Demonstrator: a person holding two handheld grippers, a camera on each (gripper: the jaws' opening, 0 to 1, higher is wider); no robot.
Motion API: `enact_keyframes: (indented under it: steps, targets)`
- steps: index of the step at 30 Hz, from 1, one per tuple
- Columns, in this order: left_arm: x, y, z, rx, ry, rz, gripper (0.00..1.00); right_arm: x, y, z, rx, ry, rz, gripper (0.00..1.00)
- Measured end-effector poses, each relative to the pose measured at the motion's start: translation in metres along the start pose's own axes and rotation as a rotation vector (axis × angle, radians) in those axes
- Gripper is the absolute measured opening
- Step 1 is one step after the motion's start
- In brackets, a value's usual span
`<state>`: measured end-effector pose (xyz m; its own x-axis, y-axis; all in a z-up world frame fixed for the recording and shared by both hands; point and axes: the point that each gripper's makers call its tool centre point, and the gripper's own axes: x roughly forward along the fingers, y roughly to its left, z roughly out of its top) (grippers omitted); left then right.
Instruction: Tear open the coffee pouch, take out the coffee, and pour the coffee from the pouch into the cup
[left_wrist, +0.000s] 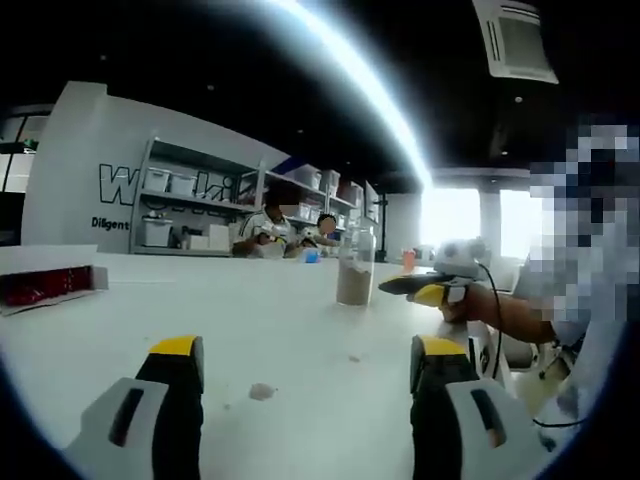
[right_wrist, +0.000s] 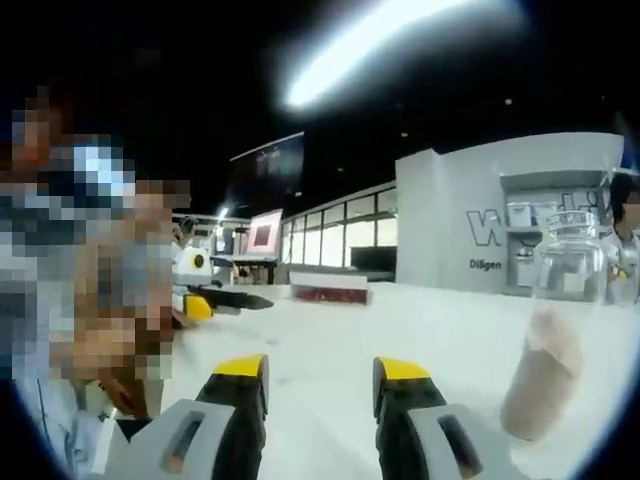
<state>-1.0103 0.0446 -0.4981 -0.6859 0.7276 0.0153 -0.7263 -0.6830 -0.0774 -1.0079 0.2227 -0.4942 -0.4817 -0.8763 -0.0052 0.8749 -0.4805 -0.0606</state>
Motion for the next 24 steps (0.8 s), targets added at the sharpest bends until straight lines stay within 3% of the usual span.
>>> enact_keyframes:
  steps: [24]
  targets:
    - [0.001,-0.003,-0.001,0.03,0.007,-0.011,0.85,0.009,0.004,-0.001,0.0,0.014,0.013,0.42]
